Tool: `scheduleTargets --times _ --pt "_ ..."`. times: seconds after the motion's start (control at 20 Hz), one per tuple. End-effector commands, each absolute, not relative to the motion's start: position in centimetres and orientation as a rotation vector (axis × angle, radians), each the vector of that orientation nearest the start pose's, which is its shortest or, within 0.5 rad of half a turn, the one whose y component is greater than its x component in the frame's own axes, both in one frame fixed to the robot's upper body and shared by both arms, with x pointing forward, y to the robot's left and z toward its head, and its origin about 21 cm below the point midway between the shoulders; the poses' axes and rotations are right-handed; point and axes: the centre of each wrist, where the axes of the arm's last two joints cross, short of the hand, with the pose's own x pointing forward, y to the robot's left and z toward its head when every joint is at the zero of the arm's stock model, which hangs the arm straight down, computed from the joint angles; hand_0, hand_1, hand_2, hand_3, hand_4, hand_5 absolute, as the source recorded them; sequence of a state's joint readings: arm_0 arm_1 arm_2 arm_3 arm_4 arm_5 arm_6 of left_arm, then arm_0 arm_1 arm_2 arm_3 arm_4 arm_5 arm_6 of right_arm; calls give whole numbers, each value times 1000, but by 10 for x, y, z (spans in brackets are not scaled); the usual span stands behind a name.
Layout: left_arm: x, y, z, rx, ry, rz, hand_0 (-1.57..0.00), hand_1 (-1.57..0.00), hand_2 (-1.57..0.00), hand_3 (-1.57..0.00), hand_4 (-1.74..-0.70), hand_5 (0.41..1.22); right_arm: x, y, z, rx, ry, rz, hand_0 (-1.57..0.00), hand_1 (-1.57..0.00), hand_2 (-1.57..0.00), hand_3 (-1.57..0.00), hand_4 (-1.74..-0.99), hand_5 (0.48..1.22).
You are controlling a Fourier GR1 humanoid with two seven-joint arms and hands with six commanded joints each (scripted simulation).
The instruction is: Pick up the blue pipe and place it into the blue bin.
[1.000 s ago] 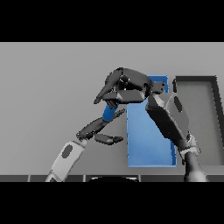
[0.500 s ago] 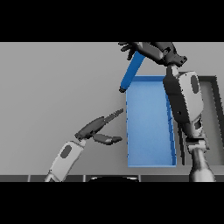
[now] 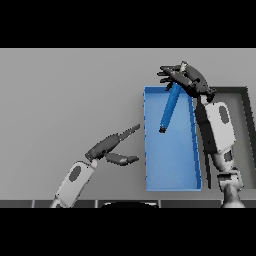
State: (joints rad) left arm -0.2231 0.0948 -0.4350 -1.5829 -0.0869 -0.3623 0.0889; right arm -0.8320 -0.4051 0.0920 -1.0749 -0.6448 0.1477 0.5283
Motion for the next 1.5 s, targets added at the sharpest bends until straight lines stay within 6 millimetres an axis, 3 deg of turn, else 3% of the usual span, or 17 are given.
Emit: scheduleTargets --times 0.0,0.05,0.2,0.3,0.35,0.4,0.45,0.55,0.65,0.8,1.1,1.2,1.45 --pt "266 123 46 -450 -1552 -909 1 1 1 1 -874 479 416 -237 165 330 -1242 258 -1571 -1571 -1571 -1571 -1499 1221" --pt "267 125 46 -444 -1550 -909 1 1 1 1 -877 479 411 -239 155 307 -1200 255 -1571 -1571 -1571 -1571 -1499 1221" --pt "265 121 48 -448 -1550 -914 1 1 1 1 -881 476 404 -251 129 229 -1076 256 -1571 -1571 -1571 -820 -1617 1221" --pt "262 120 49 -458 -1556 -909 1 1 1 1 -885 481 399 -254 112 186 -1005 291 -1571 -1571 -1571 -617 -1662 1221" --pt "262 119 51 -450 -1549 -912 1 1 1 1 -886 483 399 -253 104 161 -963 288 -1571 -1571 -1571 -808 -1617 1199" --pt "264 119 48 -440 -1539 -913 1 1 1 1 -885 486 398 -253 100 145 -947 274 -1571 -1514 -1454 -960 -1573 1188" --pt "266 117 50 -439 -1542 -919 1 1 1 1 -883 490 399 -254 93 137 -894 258 -1257 -1211 -1163 -768 -1515 1176" --pt "267 118 50 -439 -1547 -916 1 1 1 1 -880 495 400 -254 83 138 -836 233 -804 -775 -744 -491 -1385 1114" --pt "268 121 53 -448 -1554 -913 1 1 1 1 -881 497 399 -257 79 156 -771 264 -514 -495 -476 -314 -1296 1152" --pt "269 122 52 -439 -1554 -912 1 1 1 1 -879 493 396 -252 83 130 -744 433 -263 -253 -243 -160 -1202 1013" --pt "269 118 48 -439 -1548 -911 1 1 1 1 -878 480 390 -247 84 50 -744 574 -68 -66 -63 -41 -1131 829" --pt "268 121 47 -444 -1549 -914 1 1 1 1 -881 476 394 -248 85 50 -752 573 -377 -184 -82 -26 -1144 792" --pt "265 121 49 -440 -1553 -911 1 1 1 1 -885 476 392 -248 84 93 -763 558 -123 -60 -26 -8 -1154 809"
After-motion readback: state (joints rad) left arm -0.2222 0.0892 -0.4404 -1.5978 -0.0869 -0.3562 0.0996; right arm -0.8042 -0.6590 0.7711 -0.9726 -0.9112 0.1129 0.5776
